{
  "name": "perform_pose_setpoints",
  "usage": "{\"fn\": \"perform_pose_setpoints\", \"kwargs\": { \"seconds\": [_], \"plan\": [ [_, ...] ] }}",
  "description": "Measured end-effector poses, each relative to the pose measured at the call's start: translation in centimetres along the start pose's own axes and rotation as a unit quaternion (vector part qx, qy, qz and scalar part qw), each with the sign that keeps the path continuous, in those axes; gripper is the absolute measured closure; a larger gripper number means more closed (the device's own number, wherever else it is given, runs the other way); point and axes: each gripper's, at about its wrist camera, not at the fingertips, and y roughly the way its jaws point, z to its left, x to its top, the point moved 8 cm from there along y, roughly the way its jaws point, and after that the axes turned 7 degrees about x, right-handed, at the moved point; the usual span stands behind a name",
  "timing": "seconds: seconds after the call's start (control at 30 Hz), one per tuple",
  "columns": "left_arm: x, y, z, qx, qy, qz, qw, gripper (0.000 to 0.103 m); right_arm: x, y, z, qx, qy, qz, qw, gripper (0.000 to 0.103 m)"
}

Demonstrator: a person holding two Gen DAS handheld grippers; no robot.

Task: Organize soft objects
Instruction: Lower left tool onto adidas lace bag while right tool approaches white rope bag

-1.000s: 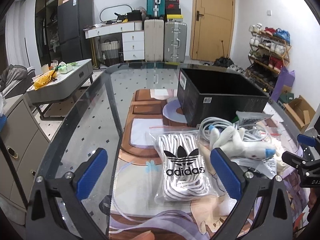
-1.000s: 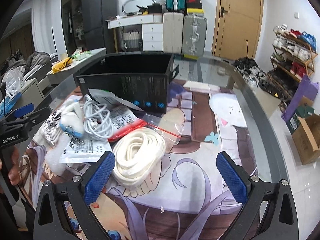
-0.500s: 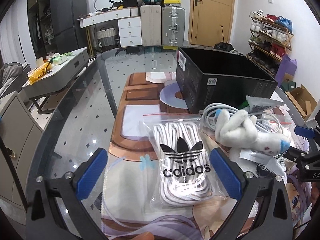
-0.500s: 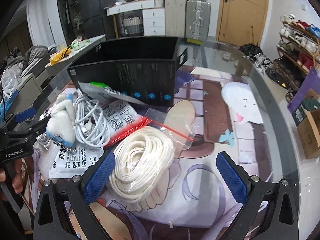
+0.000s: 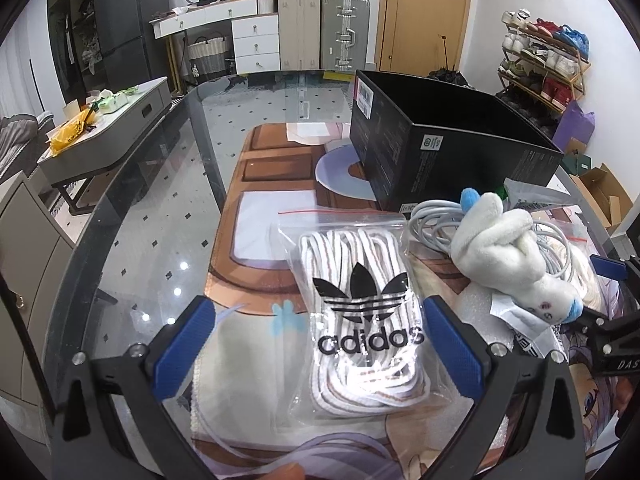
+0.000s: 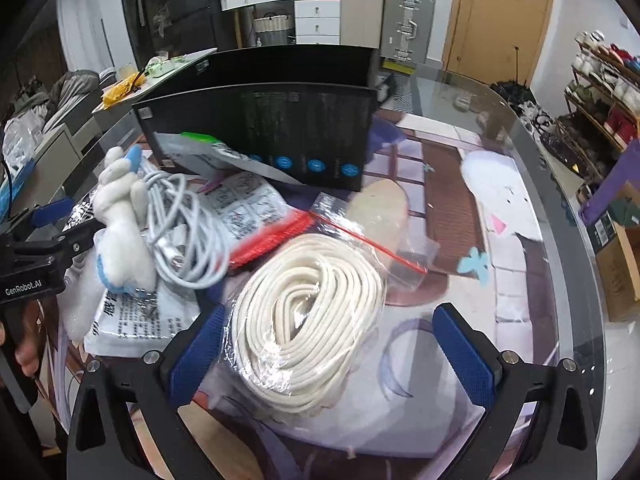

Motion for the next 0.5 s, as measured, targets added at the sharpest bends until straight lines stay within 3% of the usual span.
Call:
{"fn": "perform_pose_setpoints", "kwargs": {
  "seconds": [0.13,0.2,0.5],
  "plan": [
    [-0.1,0.2,-0.1,-0.008,-0.001,0.005,1.0000,0.003,-0.2,-0.3,-1.3,-0.006,0.013,-0.001,1.000,0.000],
    [-0.1,0.4,-0.1,-0.019,-0.002,0.008,0.9998,0.010,-0.2,-0.3,-1.6,-0.007,0.016,-0.001,1.000,0.001],
    [-0.2,0.0,-0.7,-0.006,0.021,-0.003,0.9998,0.033,0.3,-0.1,-1.5,-0.008,0.016,-0.006,1.000,0.001]
  ]
}}
